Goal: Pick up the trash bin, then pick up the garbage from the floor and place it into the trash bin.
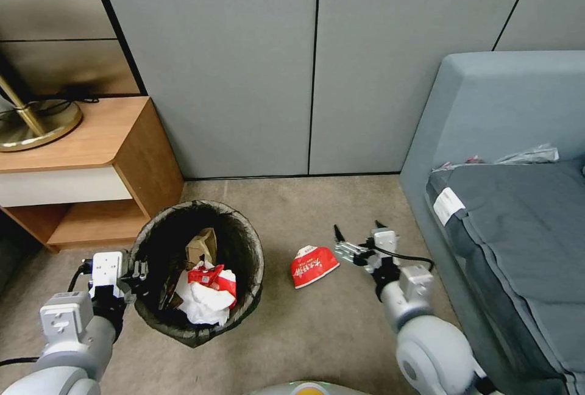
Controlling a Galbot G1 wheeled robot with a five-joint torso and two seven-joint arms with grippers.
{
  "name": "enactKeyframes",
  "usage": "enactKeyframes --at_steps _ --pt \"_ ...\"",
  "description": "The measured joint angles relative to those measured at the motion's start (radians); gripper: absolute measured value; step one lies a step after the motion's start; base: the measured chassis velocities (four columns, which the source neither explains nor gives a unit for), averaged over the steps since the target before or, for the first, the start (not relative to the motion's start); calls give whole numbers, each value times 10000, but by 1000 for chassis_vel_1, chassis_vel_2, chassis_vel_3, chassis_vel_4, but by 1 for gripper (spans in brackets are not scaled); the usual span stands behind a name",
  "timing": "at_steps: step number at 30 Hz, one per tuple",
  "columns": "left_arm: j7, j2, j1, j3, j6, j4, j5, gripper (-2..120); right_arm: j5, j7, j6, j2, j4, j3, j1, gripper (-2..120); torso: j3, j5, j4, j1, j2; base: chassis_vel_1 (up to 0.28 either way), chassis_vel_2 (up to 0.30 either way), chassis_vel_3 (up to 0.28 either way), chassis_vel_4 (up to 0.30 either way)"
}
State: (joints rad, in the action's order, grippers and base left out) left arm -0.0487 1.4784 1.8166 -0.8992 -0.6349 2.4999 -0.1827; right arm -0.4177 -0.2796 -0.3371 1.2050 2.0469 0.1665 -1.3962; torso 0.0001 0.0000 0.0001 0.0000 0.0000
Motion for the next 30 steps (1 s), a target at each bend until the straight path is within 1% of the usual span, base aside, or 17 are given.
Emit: enactKeyframes --at_steps 2,3,4,5,10,11,13,15,17,18,21,23,25,27,29,30 --pt "12 8 30 0 -6 0 5 1 -275 0 -93 -21 -378 -172 227 100 0 0 0 0 0 0 0 0 0" --pt "12 8 30 0 -6 0 5 1 -275 0 -93 -21 -378 -172 227 100 0 0 0 0 0 0 0 0 0" --pt "22 18 43 1 -9 0 12 1 -561 0 -200 -23 -722 -311 414 100 0 0 -1 0 0 0 0 0 0" --pt "22 18 43 1 -9 0 12 1 -561 0 -200 -23 -722 -311 414 100 0 0 -1 0 0 0 0 0 0" --pt "114 13 0 16 -71 0 27 1 -1024 11 -390 157 -1987 -665 1142 100 0 0 -1 0 0 0 0 0 0" --pt "114 13 0 16 -71 0 27 1 -1024 11 -390 157 -1987 -665 1142 100 0 0 -1 0 0 0 0 0 0" --pt "147 -4 -30 58 -117 0 26 1 -1237 -31 -415 308 -2607 -797 1487 100 0 -1 -2 0 0 0 0 0 0" --pt "147 -4 -28 61 -120 0 25 1 -1265 -43 -424 321 -2650 -806 1511 100 0 -1 -1 0 0 0 0 0 0" --pt "149 -6 36 79 -128 0 43 1 -1733 -296 -585 552 -3290 -926 1911 100 0 -1 -1 0 0 0 0 0 0" --pt "149 -6 36 79 -128 0 43 1 -1733 -296 -585 552 -3290 -926 1911 100 0 -1 -1 0 0 0 0 0 0" --pt "155 -19 53 79 -128 0 63 1 -2267 -558 -713 844 -4141 -1043 2421 100 0 -1 -1 0 0 0 0 0 0" --pt "156 -20 53 80 -128 0 64 1 -2338 -593 -724 904 -4302 -1058 2517 100 0 1 -1 0 0 0 0 0 0" --pt "185 0 69 108 -152 0 66 1 -2630 -789 -734 1115 -4921 -1130 2873 100 0 -1 0 0 0 0 0 0 0" --pt "188 6 75 111 -155 0 67 1 -2665 -810 -735 1136 -4985 -1138 2907 100 0 0 0 0 0 0 0 0 0" --pt "196 39 111 119 -166 0 80 1 -2899 -910 -737 1321 -5564 -1226 3249 100 -1 -1 1 0 0 0 0 0 0" --pt "196 39 111 119 -166 0 80 1 -2899 -910 -737 1321 -5564 -1226 3249 100 -1 -1 1 0 0 0 0 0 0"
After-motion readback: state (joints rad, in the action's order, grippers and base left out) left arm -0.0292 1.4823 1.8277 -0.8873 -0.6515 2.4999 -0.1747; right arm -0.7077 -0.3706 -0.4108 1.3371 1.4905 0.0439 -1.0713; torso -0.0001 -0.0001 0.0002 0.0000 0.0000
